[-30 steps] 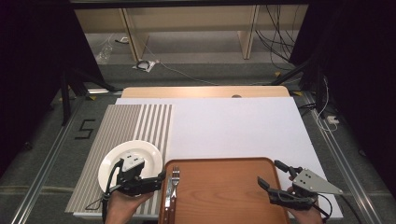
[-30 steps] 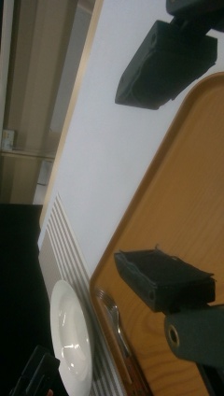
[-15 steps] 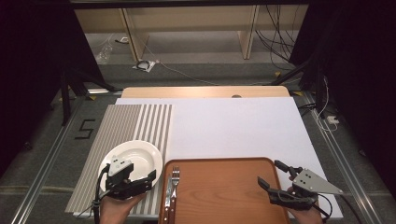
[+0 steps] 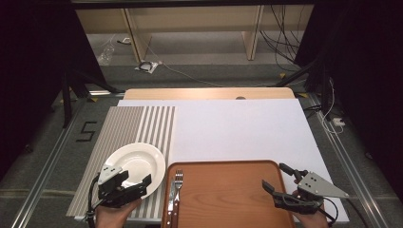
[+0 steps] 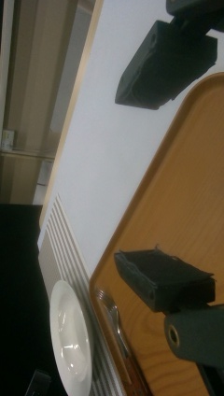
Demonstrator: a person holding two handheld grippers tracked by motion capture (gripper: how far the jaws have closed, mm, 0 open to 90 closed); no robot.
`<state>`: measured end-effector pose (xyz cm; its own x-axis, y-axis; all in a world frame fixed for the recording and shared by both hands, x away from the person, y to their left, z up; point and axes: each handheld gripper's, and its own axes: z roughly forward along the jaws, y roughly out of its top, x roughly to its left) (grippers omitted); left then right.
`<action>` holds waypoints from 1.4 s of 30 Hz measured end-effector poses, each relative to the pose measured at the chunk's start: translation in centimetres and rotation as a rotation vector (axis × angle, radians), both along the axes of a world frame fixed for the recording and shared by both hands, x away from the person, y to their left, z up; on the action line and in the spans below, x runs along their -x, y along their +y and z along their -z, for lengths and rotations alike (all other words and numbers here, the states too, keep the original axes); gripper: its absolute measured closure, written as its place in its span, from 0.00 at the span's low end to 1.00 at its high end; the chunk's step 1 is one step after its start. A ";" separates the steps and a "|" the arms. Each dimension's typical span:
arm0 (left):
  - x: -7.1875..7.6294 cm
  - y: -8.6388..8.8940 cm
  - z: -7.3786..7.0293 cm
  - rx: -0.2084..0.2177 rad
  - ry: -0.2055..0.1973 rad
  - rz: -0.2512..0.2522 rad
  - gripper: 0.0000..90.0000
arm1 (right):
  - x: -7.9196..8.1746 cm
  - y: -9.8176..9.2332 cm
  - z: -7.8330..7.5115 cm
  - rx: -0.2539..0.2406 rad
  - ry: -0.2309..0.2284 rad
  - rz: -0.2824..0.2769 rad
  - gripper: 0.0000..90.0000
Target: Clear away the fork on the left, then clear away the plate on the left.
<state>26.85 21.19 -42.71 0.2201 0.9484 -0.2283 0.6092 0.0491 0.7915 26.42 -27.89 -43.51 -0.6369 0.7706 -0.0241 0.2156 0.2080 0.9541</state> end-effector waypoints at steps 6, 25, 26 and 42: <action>0.4 0.6 0.1 0.011 -0.001 -0.031 0.17 | 0.0 0.0 0.0 0.002 -0.002 -0.001 0.23; 1.4 2.9 1.0 0.043 0.031 -0.187 0.17 | 0.0 0.1 0.0 0.001 -0.002 -0.001 0.23; 1.5 3.1 1.0 0.048 0.033 -0.195 0.17 | 0.0 0.1 0.0 0.000 -0.002 -0.001 0.23; 2.0 4.9 1.8 0.123 0.063 -0.308 0.17 | 0.0 0.1 0.0 -0.001 0.004 -0.001 0.23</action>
<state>24.85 26.09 -44.54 -0.0911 0.9326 -0.3493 0.5986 0.3316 0.7292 26.44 -27.80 -43.53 -0.6379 0.7698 -0.0203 0.2194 0.2070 0.9534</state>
